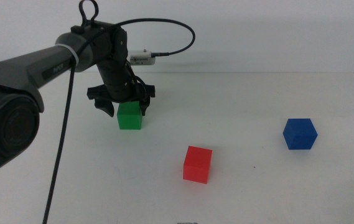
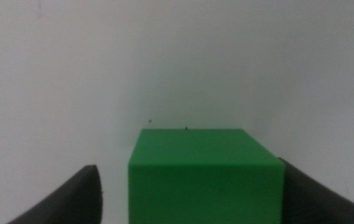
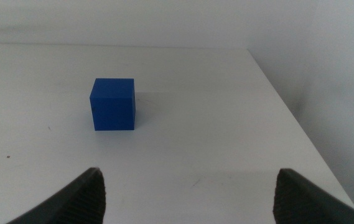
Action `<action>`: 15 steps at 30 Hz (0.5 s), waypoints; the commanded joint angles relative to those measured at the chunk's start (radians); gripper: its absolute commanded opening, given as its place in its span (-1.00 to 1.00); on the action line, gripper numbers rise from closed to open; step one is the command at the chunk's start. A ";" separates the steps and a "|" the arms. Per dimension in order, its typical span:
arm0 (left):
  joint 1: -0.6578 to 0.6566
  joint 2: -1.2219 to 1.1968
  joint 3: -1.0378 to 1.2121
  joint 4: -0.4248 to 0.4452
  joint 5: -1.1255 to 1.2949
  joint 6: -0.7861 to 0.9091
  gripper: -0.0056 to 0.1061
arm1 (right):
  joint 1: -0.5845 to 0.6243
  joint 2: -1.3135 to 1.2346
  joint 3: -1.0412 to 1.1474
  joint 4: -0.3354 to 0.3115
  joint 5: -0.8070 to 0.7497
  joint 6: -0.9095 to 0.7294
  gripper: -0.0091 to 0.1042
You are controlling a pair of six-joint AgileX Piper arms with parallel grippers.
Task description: Stack red cubes first, then green, then blue cubes in a specific spot.
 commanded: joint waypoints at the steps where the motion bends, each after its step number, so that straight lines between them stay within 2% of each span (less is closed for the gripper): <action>1: 0.000 -0.059 -0.025 -0.012 -0.029 0.001 0.57 | -0.007 -0.015 -0.009 -0.016 -0.077 -0.013 0.82; 4: 0.000 -0.058 -0.025 -0.019 -0.032 0.000 0.28 | -0.007 -0.015 -0.009 -0.016 -0.077 -0.013 0.82; 11: 0.000 -0.065 -0.025 -0.038 0.041 0.001 -0.73 | -0.007 -0.015 -0.009 -0.016 -0.077 -0.013 0.82; 14: 0.000 -0.100 -0.025 -0.056 0.122 0.015 -0.93 | -0.007 -0.015 -0.009 -0.016 -0.077 -0.013 0.82; 15: 0.000 -0.120 -0.025 -0.056 0.145 0.027 -0.93 | -0.007 -0.015 -0.009 -0.016 -0.077 -0.013 0.82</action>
